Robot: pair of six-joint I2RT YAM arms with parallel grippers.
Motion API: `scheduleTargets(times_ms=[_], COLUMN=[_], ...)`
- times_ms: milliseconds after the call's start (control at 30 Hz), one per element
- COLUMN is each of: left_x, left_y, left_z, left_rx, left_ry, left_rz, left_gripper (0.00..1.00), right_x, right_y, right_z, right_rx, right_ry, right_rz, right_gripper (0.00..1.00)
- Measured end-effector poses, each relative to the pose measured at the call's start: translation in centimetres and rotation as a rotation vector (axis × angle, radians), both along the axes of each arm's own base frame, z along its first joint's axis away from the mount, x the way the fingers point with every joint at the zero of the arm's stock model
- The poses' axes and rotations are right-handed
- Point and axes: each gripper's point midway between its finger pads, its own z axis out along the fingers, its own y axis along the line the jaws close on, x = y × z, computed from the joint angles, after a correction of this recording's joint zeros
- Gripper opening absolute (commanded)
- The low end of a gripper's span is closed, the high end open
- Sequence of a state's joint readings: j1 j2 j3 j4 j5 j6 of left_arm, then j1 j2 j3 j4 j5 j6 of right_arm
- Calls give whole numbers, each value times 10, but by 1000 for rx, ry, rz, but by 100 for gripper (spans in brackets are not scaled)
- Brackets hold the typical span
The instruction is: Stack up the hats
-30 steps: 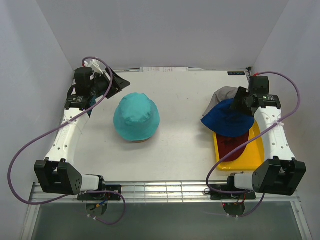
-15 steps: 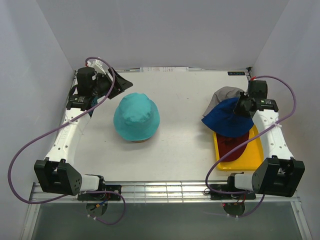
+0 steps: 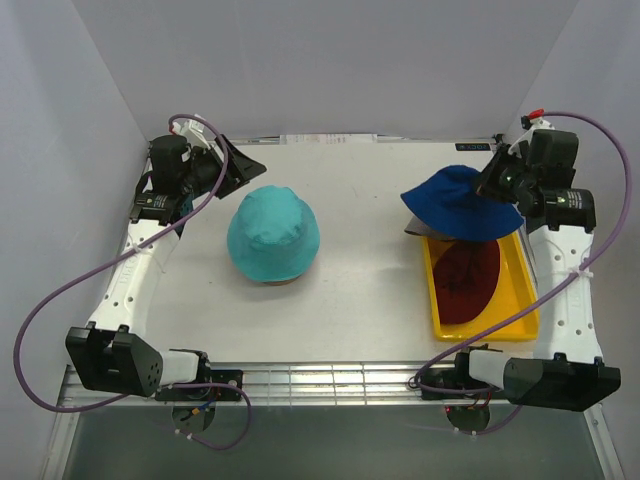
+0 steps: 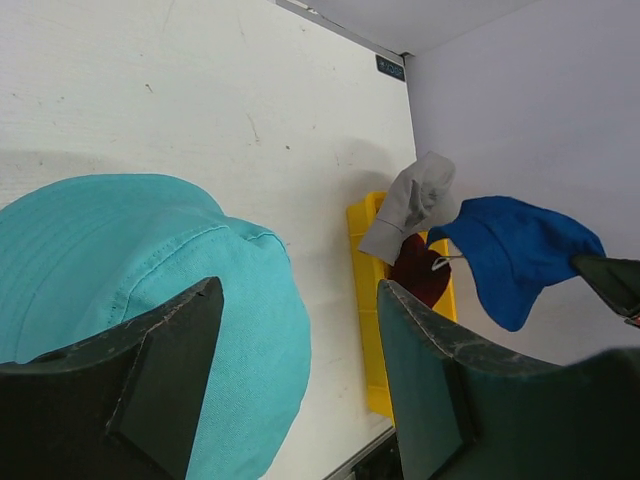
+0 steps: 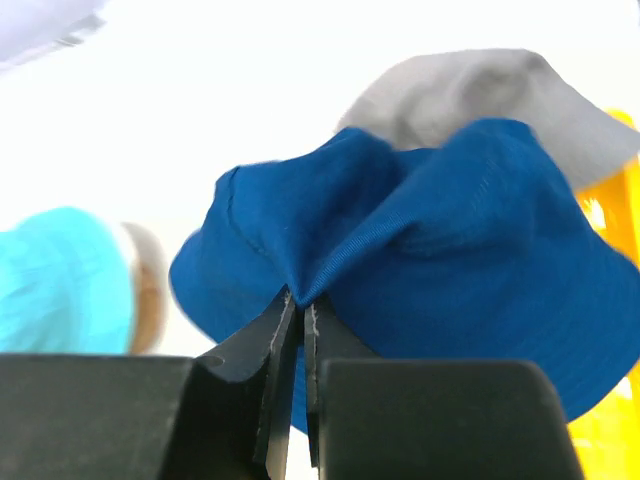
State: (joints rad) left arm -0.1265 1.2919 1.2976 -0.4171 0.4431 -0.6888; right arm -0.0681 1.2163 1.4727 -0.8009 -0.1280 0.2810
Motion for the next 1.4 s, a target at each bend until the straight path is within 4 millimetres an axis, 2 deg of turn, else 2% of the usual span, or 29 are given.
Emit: scheduleTargets(times_ms=[100, 167, 233, 367, 467, 533, 600, 867, 1033, 1100, 1200, 1300, 1400], left_x=[-3, -4, -6, -9, -11, -12, -12, -21, -31, -33, -34, -34, -34], left_y=[-3, -6, -9, -14, -16, -16, -17, -9, 0, 3, 6, 9, 12], left_z=[2, 4, 9, 22, 29, 32, 37, 92, 129, 141, 149, 148, 144], left_rx=[-23, -44, -68, -117, -150, -165, -179, -241, -262, -265, -263, -255, -247], left_ry=[10, 14, 13, -1, -3, -1, -1, -101, -187, -216, -237, -233, -219], left_rz=[-14, -26, -33, -47, -52, -48, -41, 17, 66, 81, 98, 115, 127], left_gripper=[75, 76, 76, 76, 76, 76, 76, 76, 77, 77, 77, 77, 77], right_x=[-6, -9, -8, -1, 7, 14, 21, 57, 68, 64, 50, 34, 25], right_y=[15, 25, 36, 59, 87, 122, 145, 236, 312, 341, 369, 386, 391], right_z=[38, 54, 64, 71, 81, 85, 90, 86, 95, 96, 89, 80, 67], right_rx=[57, 103, 154, 230, 267, 287, 300, 349, 378, 385, 384, 381, 371], right_ry=[-93, -127, -150, -156, -170, -164, -176, -167, -184, -185, -167, -144, -116], right_rz=[53, 89, 127, 182, 240, 313, 351, 428, 523, 567, 614, 652, 667], right_gripper=[8, 8, 8, 8, 8, 8, 8, 8, 8, 8, 8, 8, 8])
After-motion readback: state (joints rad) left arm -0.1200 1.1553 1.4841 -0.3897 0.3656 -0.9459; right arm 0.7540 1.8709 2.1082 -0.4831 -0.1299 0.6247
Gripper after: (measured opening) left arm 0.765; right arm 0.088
